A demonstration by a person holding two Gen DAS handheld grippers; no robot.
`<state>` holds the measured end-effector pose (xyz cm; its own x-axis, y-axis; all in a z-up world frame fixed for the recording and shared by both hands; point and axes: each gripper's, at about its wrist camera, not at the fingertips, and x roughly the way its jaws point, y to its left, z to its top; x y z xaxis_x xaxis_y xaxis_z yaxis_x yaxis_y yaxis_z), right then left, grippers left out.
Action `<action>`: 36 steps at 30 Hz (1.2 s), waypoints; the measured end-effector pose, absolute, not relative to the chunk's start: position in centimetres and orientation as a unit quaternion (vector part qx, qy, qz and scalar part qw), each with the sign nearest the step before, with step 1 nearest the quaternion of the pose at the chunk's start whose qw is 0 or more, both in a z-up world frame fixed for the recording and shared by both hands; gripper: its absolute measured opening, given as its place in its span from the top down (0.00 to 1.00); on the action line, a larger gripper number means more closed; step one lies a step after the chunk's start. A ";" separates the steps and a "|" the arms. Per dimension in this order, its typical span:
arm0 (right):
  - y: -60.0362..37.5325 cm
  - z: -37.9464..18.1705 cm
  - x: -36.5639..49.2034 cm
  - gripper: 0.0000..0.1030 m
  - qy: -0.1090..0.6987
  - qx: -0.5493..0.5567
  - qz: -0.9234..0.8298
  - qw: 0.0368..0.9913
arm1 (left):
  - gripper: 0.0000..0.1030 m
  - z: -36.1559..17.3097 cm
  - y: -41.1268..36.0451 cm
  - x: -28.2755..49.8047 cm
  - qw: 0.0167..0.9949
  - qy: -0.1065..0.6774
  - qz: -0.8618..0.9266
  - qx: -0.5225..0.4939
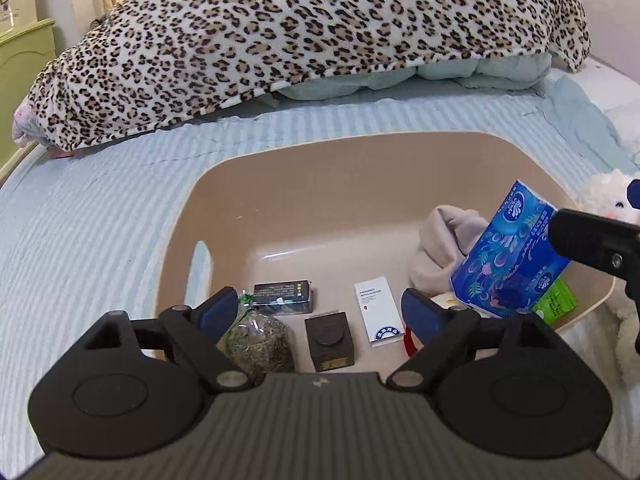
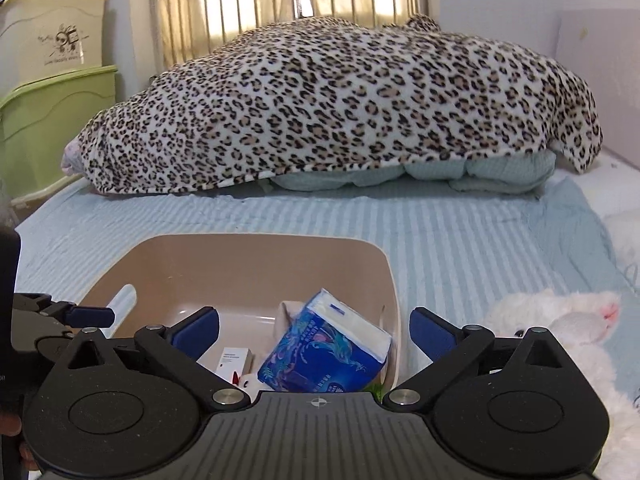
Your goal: Organize objects
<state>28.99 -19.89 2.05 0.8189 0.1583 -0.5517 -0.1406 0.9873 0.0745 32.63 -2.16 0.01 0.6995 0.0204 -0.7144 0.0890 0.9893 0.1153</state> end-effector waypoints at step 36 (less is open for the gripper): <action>-20.1 6.8 6.1 0.00 0.245 0.009 0.101 0.964 | 0.13 7.7 0.1 8.7 0.950 0.311 -0.021 0.024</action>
